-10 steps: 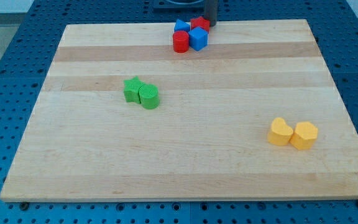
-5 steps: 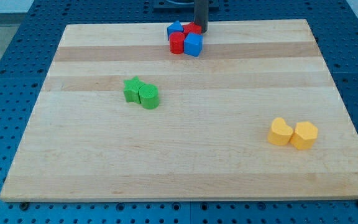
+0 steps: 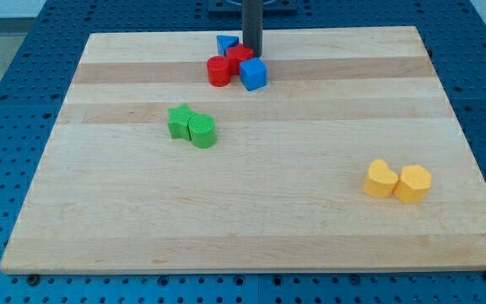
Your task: Push the red blocks into the green star
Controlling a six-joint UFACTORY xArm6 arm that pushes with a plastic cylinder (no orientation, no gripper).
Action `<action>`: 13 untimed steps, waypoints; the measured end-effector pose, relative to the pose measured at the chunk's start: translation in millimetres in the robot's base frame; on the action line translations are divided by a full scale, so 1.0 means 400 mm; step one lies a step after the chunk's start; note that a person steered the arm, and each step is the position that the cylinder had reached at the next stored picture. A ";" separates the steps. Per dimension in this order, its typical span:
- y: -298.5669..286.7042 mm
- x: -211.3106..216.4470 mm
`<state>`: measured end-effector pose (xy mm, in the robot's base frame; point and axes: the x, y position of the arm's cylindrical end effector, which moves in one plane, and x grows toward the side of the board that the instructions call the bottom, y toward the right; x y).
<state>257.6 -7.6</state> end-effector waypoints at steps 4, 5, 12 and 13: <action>-0.220 0.116; -0.280 0.149; -0.222 0.160; -0.222 0.201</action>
<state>338.2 -96.2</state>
